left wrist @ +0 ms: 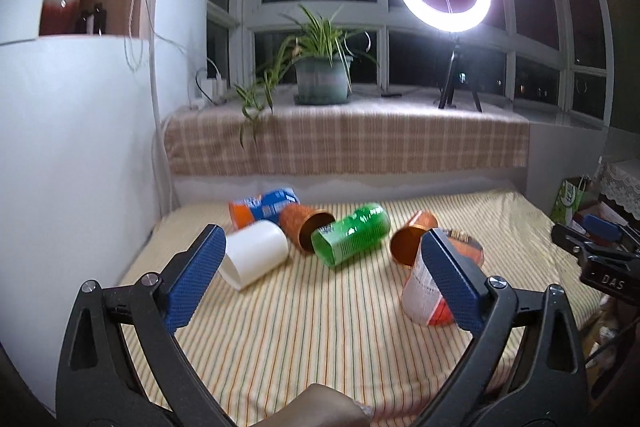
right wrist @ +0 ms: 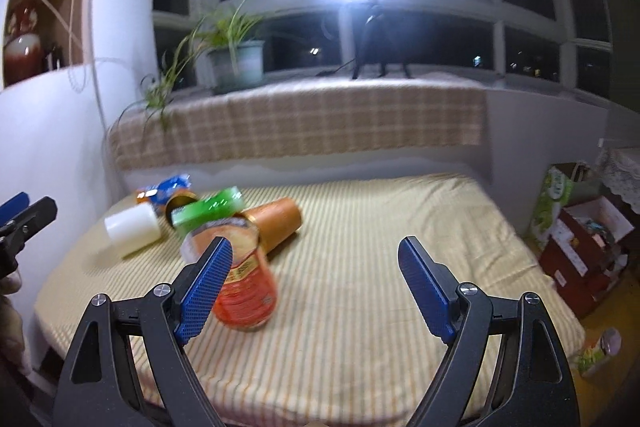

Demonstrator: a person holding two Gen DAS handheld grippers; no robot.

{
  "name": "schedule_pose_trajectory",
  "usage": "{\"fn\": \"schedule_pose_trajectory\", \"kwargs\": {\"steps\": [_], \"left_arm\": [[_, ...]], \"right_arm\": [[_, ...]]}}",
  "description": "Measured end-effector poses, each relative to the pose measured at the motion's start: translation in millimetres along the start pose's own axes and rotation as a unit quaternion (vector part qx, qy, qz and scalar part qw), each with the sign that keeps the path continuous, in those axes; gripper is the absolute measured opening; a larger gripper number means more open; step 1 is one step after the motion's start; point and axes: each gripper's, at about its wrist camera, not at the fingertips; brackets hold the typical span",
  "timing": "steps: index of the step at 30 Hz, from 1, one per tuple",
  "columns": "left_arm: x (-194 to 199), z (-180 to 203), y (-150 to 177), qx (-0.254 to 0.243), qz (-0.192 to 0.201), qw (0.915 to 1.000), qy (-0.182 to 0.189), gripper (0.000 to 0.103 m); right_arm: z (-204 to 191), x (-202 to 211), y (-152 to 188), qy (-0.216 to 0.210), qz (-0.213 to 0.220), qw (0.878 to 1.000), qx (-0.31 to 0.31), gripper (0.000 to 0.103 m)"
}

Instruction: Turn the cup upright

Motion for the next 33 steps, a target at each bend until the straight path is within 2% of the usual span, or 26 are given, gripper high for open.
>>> {"fn": "schedule_pose_trajectory", "kwargs": {"steps": [8, 16, 33], "left_arm": [[9, 1, -2, 0.005, 0.019, 0.9998, -0.011, 0.102], [15, 2, -1, 0.005, 0.029, 0.9994, -0.019, 0.102], [15, 0, -3, 0.011, 0.031, 0.9991, -0.026, 0.103]], "right_arm": [[15, 18, 2, 0.035, 0.045, 0.998, -0.023, 0.086], [16, 23, 3, 0.051, 0.063, 0.997, -0.022, 0.087], [13, 23, 1, 0.049, 0.064, 0.997, -0.018, 0.088]]}}
Point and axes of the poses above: each gripper's, at about its wrist camera, not at the fingertips, and x roughly against the way its jaws point, z to its right, y to its underside, and after that the axes turned 6 degrees about y, right-handed
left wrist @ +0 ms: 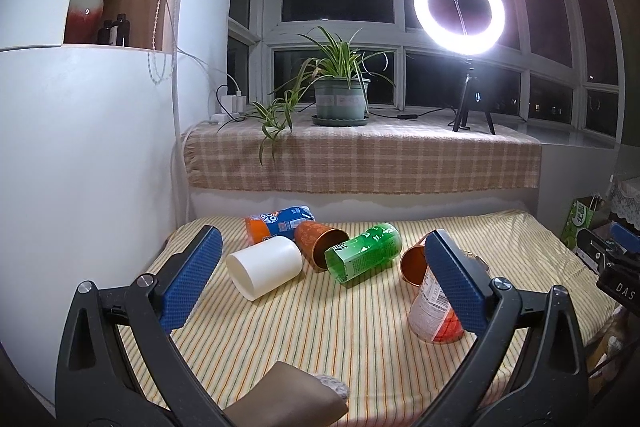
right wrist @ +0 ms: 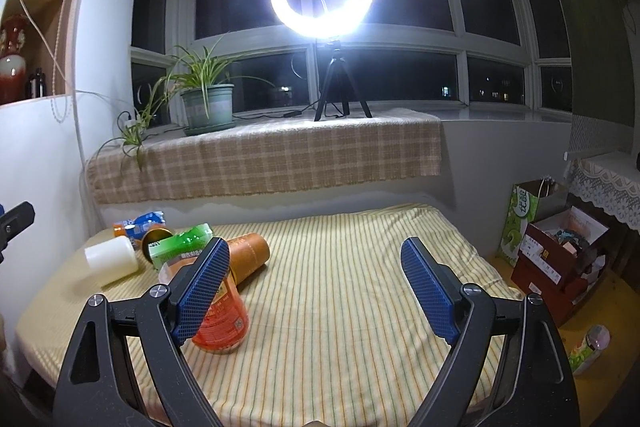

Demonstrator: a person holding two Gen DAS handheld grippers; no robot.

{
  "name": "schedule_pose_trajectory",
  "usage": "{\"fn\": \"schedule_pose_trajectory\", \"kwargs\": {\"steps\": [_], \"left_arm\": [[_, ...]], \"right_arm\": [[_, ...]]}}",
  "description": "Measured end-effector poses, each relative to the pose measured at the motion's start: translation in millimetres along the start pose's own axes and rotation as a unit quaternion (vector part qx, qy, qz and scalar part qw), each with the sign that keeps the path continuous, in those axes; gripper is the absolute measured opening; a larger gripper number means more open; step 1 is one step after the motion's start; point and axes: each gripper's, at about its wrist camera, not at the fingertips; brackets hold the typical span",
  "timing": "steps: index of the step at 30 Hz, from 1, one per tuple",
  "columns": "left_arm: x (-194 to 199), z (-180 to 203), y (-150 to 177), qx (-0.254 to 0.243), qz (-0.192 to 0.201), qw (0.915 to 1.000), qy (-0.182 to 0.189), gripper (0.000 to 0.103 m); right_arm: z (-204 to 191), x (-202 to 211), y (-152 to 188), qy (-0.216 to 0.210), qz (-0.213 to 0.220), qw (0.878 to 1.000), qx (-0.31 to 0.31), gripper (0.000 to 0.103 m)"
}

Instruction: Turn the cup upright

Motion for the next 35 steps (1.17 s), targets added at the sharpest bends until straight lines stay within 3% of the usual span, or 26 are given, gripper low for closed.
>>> {"fn": "schedule_pose_trajectory", "kwargs": {"steps": [35], "left_arm": [[-0.2, -2.7, 1.9, -0.006, 0.004, 0.9999, -0.009, 0.103]], "right_arm": [[-0.5, -6.3, 5.4, -0.003, -0.017, 1.0, -0.002, 0.088]]}}
Point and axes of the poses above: each gripper's, at about its wrist camera, not at the fingertips, and x roughly against the way its jaws point, z to its right, y to its underside, and after that the axes turned 6 degrees about y, right-handed
